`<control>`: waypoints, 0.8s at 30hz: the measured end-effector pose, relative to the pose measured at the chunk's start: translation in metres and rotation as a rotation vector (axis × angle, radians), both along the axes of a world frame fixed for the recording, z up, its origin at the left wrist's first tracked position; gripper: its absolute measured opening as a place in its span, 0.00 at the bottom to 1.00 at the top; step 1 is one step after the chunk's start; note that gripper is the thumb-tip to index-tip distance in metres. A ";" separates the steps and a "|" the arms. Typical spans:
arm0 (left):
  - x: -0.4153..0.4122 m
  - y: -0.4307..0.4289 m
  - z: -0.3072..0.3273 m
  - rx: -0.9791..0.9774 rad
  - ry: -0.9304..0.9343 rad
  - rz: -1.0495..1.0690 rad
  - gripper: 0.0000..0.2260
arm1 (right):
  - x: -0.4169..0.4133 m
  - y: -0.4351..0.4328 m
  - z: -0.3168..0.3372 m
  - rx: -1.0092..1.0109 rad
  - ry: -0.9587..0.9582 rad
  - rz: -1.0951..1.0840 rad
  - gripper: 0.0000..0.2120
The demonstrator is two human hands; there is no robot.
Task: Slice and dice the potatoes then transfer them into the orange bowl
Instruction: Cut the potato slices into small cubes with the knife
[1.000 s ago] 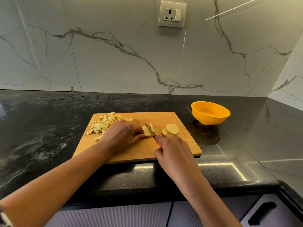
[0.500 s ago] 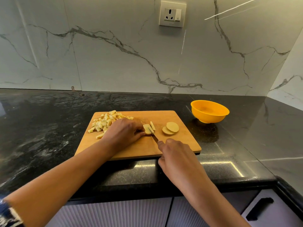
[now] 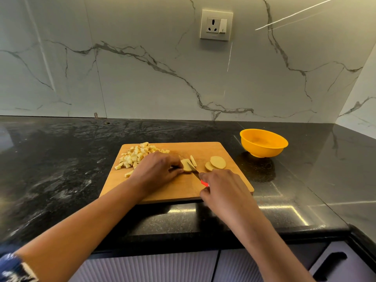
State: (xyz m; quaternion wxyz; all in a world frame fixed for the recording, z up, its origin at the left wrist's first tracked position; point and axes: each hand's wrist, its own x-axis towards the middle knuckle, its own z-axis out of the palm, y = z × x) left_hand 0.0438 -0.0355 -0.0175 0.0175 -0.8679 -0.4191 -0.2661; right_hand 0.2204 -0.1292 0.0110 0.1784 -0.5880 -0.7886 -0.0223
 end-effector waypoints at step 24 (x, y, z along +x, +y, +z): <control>0.001 0.000 0.000 -0.018 0.034 0.035 0.11 | 0.012 -0.027 0.002 0.068 0.114 0.004 0.21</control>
